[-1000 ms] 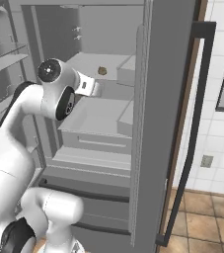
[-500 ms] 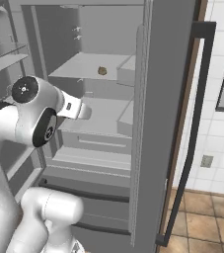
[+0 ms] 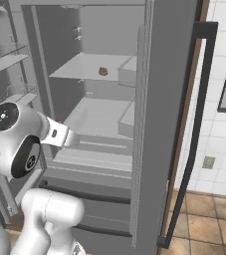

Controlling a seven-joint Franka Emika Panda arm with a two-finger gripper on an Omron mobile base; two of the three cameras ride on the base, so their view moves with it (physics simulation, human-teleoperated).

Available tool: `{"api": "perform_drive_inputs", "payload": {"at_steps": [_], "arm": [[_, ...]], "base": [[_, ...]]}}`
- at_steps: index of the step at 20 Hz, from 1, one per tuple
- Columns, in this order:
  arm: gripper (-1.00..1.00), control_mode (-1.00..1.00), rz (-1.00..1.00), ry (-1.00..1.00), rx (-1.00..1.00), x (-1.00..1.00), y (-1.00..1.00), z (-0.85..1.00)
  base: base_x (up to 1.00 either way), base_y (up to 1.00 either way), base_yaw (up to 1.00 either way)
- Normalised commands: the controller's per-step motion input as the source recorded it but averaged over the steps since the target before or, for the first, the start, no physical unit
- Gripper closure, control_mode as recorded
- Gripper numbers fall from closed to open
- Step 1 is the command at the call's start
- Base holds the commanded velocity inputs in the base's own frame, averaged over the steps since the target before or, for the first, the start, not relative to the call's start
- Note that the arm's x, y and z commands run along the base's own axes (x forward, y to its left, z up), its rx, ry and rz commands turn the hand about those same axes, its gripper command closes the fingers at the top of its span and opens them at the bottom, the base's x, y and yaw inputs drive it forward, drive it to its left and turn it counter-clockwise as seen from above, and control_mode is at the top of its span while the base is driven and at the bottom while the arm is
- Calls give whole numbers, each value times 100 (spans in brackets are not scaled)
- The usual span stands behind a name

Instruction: Grab the onion and garlic from the fridge, place them in the blender, close the lid, and turn on the blender to create a marinade.

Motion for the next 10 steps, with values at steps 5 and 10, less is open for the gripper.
{"api": "perform_drive_inputs", "payload": {"at_steps": [5, 10], "arm": [[100, -100, 1, 4, -1, -38, 28, -23], [100, 100, 0, -1, 0, -40, 7, 0]], "base": [[0, 0, 0], [-60, 2, 0]]}}
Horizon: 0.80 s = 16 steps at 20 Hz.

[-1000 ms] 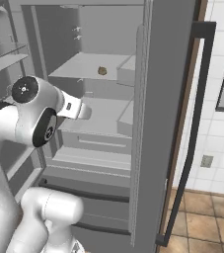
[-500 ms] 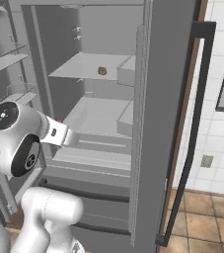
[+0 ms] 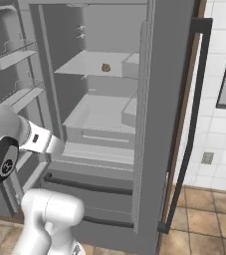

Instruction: Grab the onion and garlic from the fridge, place them in the blender, close the lid, and turn on the blender to create a marinade.

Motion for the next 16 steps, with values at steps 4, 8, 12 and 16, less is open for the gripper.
{"api": "perform_drive_inputs", "payload": {"at_steps": [4, 8, 12, 16], "arm": [[100, 100, 0, 0, 0, 0, 0, 0], [100, 100, 0, 0, 0, 0, 0, 0], [100, 100, 0, 0, 0, 0, 0, 0], [100, 100, 0, 0, 0, 0, 0, 0]], "base": [[-100, 0, 0], [-100, -2, 6], [-100, 0, 21], [-100, 1, 37]]}}
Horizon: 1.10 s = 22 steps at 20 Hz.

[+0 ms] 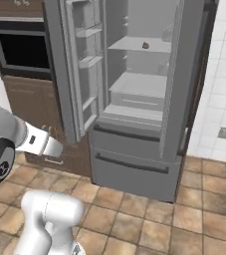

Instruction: Grab the onion and garlic from the fridge, place them in the blender, close the lid, and turn on the blender to create a marinade.

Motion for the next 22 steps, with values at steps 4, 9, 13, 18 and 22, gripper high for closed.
{"api": "perform_drive_inputs", "payload": {"at_steps": [4, 9, 13, 18, 22], "arm": [[100, 100, 0, 0, 0, 0, 0, 0], [100, 100, 0, 0, 0, 0, 0, 0], [100, 100, 0, 0, 0, 0, 0, 0], [100, 100, 0, 0, 0, 0, 0, 0], [100, 100, 0, 0, 0, 0, 0, 0]], "base": [[-100, 0, 43], [-97, 0, 53], [-95, 0, 58], [-93, 0, 60], [-95, 0, 60]]}}
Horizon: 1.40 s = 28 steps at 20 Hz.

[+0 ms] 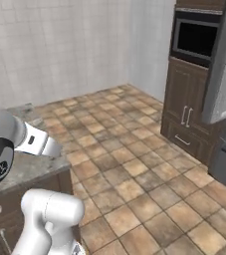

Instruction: Grab the onion and garlic from the fridge, place them in the blender, close the lid, and turn on the blender to create a marinade.

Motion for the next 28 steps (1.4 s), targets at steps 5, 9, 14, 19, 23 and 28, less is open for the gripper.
{"api": "perform_drive_inputs", "payload": {"at_steps": [5, 9, 14, 19, 23, 28], "arm": [[100, 100, 0, 0, 0, 0, 0, 0], [100, 100, 0, 0, 0, 0, 0, 0], [100, 100, 0, 0, 0, 0, 0, 0], [100, 100, 0, 0, 0, 0, 0, 0], [100, 100, 0, 0, 0, 0, 0, 0], [100, 100, 0, 0, 0, 0, 0, 0]], "base": [[-94, 0, 57], [-79, 4, 56], [-54, 52, 61], [-41, 91, 64], [-26, 100, 60], [-2, 100, 52]]}}
